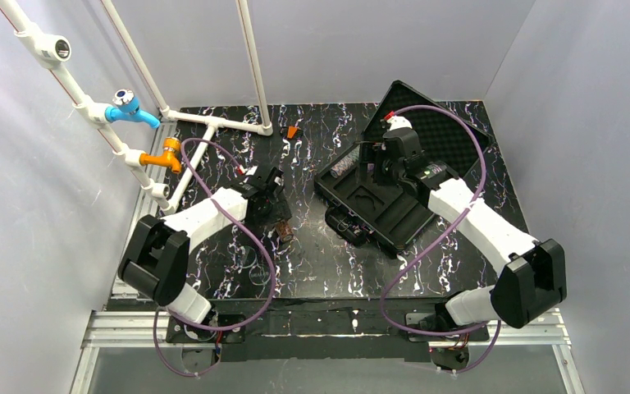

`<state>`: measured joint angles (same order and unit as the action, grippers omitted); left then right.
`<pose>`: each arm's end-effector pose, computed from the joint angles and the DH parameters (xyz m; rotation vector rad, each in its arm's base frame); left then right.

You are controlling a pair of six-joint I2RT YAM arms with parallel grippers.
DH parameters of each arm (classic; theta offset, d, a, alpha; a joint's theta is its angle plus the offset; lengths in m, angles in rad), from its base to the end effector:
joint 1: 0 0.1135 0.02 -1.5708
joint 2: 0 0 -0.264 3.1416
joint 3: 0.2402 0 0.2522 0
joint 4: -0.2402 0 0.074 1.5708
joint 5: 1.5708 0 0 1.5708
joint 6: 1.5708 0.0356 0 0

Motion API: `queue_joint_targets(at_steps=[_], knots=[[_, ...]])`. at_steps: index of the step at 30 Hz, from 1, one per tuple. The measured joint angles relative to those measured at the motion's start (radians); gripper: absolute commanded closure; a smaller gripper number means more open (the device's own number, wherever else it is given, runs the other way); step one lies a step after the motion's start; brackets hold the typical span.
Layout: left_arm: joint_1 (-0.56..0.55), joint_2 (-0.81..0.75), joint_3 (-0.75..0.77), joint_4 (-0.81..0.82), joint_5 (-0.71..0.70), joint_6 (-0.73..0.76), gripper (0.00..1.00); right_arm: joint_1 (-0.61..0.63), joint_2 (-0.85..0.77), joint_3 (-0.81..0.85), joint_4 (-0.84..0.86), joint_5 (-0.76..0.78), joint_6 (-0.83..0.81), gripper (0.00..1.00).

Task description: Pack up texas hold em set

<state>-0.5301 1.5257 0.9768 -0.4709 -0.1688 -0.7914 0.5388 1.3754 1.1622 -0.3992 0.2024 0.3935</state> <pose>0.2666 -0.1493 0.2077 -0.3992 2.5621 -0.2766 0.2697 0.1529 0.3167 -0.0436 2.1854 0.3117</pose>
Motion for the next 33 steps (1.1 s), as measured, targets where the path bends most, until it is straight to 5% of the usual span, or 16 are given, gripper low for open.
queue_joint_targets(at_steps=[19,27,33], knots=[[-0.027,0.141,0.06,0.023,-0.04,-0.027,0.5,0.0,-0.014,-0.019,-0.011,0.0,0.0,0.03],[-0.029,0.152,0.066,0.04,-0.047,-0.019,0.96,0.0,-0.014,-0.033,-0.016,-0.008,0.001,0.03],[-0.03,0.138,0.035,0.114,-0.021,0.019,1.0,0.0,-0.014,-0.054,0.003,-0.065,0.0,0.02]])
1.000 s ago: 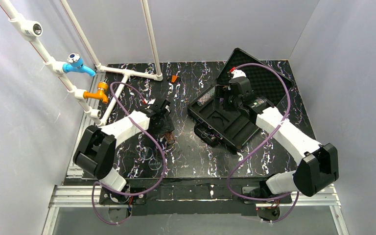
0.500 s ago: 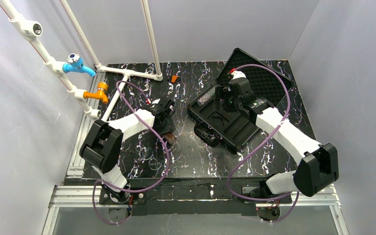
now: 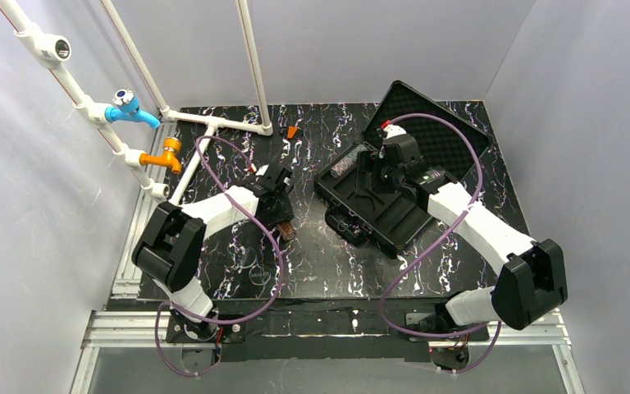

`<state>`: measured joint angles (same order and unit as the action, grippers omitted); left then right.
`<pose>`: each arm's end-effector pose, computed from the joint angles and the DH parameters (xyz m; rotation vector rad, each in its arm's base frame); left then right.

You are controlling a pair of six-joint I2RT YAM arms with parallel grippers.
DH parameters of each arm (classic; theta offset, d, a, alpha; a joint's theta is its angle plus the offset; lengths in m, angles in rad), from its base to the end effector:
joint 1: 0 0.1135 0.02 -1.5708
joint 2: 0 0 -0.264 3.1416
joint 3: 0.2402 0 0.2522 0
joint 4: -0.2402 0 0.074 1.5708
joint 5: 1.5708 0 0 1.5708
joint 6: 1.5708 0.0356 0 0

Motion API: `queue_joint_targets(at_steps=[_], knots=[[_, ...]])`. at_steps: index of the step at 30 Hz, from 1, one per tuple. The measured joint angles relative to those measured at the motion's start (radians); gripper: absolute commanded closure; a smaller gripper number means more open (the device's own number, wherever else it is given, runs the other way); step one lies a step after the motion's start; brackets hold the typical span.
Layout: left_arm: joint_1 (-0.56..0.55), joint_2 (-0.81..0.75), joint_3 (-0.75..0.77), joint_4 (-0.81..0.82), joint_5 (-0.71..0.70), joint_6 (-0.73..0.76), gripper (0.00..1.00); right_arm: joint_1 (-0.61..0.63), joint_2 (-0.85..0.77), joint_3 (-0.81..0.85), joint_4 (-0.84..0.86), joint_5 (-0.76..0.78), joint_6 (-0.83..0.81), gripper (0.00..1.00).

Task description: Pack up texas hold em set

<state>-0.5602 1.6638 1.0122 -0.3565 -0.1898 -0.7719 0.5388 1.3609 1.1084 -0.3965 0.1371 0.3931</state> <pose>0.2863 -0.1717 0.1833 -0.3422 2.5507 -0.2669 0.2636 0.1519 0.3026 -0.0867 2.2352 0.3616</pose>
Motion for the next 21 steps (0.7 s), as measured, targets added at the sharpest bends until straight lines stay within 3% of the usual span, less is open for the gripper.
queue_joint_targets(at_steps=[21], knots=[[-0.007,-0.249,-0.064,0.045,0.1,0.092,1.0,0.001,-0.001,-0.241,0.381,-0.576,0.05,0.02]])
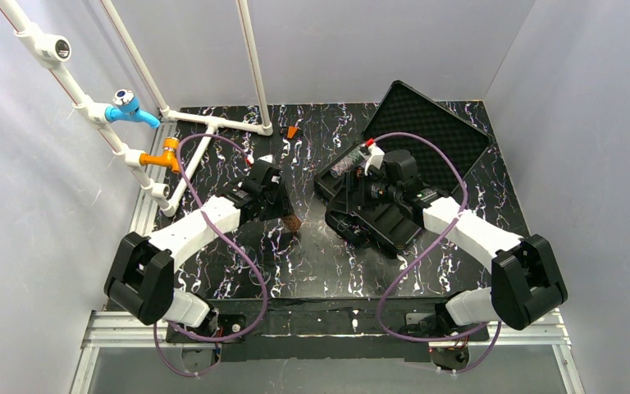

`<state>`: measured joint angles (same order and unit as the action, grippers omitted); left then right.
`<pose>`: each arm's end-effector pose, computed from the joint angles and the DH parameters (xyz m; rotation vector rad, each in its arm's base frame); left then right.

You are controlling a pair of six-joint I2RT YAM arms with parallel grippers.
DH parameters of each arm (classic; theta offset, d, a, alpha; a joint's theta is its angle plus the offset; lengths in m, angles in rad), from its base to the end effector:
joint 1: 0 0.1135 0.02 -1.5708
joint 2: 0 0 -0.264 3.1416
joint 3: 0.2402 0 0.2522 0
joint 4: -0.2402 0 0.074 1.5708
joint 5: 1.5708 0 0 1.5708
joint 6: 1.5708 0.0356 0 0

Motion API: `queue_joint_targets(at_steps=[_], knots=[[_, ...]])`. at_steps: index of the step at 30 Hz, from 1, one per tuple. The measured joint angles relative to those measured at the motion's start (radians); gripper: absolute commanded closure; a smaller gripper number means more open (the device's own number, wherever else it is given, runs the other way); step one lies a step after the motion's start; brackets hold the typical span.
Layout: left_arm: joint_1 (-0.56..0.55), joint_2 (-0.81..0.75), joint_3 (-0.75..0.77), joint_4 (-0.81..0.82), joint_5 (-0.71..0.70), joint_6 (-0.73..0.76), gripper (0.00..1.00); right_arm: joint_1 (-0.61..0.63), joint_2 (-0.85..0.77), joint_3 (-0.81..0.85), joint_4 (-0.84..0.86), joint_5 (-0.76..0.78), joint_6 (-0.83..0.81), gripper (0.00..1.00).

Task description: Pack up texas hold em set

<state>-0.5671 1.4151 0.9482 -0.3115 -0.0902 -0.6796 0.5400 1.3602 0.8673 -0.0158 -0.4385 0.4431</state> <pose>0.2571 -0.1599 0.2408 -0.1803 2.3956 -0.4985 0.2511 0.1681 0.2569 -0.3911 2.1665 1.0340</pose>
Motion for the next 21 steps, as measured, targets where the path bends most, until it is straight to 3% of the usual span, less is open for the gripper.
queue_joint_targets(at_steps=[11,21], knots=[[0.0,-0.005,0.03,-0.047,0.071,0.027,1.0,0.111,-0.001,-0.005,0.056,-0.001,-0.232,0.05],[0.0,-0.097,0.063,-0.081,0.153,0.055,1.0,0.239,-0.057,-0.159,0.294,0.062,-0.482,0.04]])
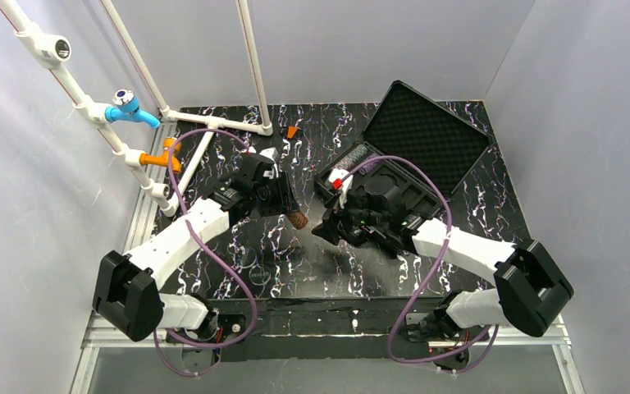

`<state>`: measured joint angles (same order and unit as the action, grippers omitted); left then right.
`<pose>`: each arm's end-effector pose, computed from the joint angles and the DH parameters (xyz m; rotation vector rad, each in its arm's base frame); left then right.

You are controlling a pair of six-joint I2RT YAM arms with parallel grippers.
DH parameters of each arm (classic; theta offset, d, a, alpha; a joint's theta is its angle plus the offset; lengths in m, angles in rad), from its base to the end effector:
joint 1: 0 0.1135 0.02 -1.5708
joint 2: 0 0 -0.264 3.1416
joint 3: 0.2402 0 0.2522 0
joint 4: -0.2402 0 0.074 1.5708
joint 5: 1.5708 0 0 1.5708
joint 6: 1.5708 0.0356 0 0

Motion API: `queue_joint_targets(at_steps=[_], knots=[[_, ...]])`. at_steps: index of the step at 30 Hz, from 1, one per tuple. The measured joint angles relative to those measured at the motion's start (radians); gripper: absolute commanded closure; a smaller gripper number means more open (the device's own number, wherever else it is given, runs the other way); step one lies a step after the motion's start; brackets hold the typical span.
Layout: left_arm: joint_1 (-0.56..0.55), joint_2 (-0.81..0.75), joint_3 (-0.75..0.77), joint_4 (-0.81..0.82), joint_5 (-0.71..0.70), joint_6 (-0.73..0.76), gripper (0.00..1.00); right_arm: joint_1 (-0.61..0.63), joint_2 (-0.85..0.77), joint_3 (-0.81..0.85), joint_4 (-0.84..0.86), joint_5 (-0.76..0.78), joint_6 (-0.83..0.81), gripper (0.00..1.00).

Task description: Pack up texas hold em set

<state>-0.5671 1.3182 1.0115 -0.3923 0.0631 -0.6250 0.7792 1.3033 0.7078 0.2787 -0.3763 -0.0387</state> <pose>0.2430 -0.1574 0.2819 -0.0337 2.3661 -0.6805 0.1960 0.2120 0.2470 -1.0163 1.6724 0.8524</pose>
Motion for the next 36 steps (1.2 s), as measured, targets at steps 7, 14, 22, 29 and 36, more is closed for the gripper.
queue_joint_targets(at_steps=[7,14,22,29,36], knots=[[0.0,-0.039,0.0,-0.002,0.059,0.031,1.0,0.028,0.089,0.009,0.096,-0.001,-0.041,0.06],[0.0,-0.067,-0.003,0.022,0.11,0.046,1.0,0.077,0.155,0.012,0.168,0.0,-0.039,0.09],[0.0,-0.07,-0.008,0.035,0.129,0.054,1.0,0.114,0.171,0.012,0.269,0.028,0.003,0.13],[0.0,-0.075,-0.011,0.047,0.138,0.056,1.0,0.121,0.175,0.012,0.318,0.077,0.013,0.28],[0.0,-0.093,-0.016,0.049,0.145,0.056,1.0,0.121,0.179,0.012,0.322,0.116,-0.003,0.34]])
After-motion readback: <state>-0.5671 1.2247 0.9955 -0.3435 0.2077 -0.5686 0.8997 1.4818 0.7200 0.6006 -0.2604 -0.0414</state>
